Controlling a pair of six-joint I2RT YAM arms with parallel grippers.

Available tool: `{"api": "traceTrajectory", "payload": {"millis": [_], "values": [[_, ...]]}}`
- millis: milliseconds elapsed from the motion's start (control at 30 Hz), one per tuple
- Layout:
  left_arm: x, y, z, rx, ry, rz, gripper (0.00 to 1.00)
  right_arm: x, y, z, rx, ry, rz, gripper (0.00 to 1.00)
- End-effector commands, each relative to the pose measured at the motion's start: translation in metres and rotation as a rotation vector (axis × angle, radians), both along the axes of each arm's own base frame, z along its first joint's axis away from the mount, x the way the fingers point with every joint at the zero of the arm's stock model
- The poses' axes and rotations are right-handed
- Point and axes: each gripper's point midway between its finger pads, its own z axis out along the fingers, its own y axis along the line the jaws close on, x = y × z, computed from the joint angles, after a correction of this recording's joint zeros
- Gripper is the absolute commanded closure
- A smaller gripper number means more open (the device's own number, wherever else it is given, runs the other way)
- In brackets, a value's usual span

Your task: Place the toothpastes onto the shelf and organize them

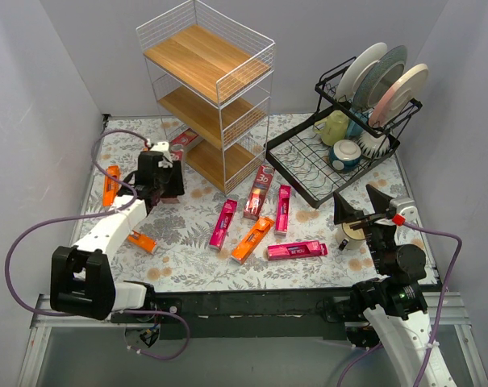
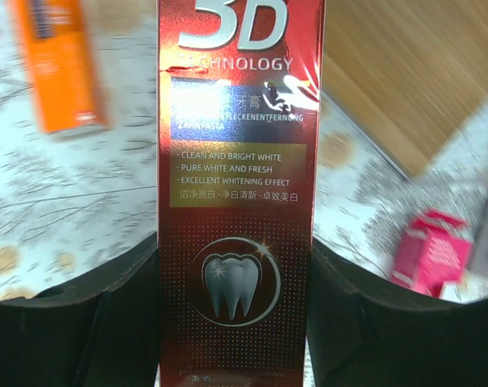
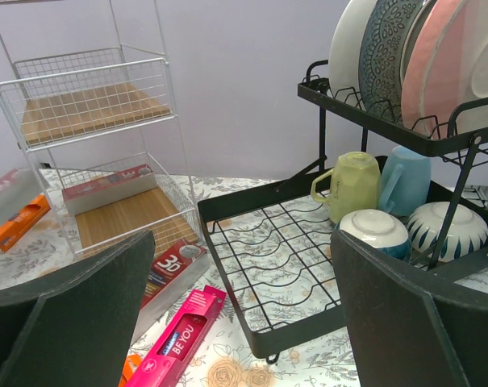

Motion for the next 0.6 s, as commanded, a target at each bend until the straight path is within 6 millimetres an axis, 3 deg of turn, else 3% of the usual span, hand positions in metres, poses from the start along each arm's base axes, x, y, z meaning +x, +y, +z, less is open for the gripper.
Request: {"api": "traceTrajectory", "payload": {"millis": [0,200,300,567], "values": [[0.01,-0.044,0.019,0.047,-0.067,-0.21,0.6,-0.005,-0.002,0.019,0.008,-0.056,-0.004,0.01],[0.034,-0.076,-0.003,0.056,-0.095,-0.369,0.59,-0.006,-0.003,0.02,0.005,-0.057,-0.007,0.02],[0.05,-0.08,-0.017,0.076,-0.098,-0.391,0.59,-0.005,-0.003,0.019,0.003,-0.053,-0.011,0.01],[0.084,-0.092,-0.025,0.107,-0.206,-0.452,0.58,-0.005,-0.004,0.018,0.003,-0.048,-0.018,0.01]]}}
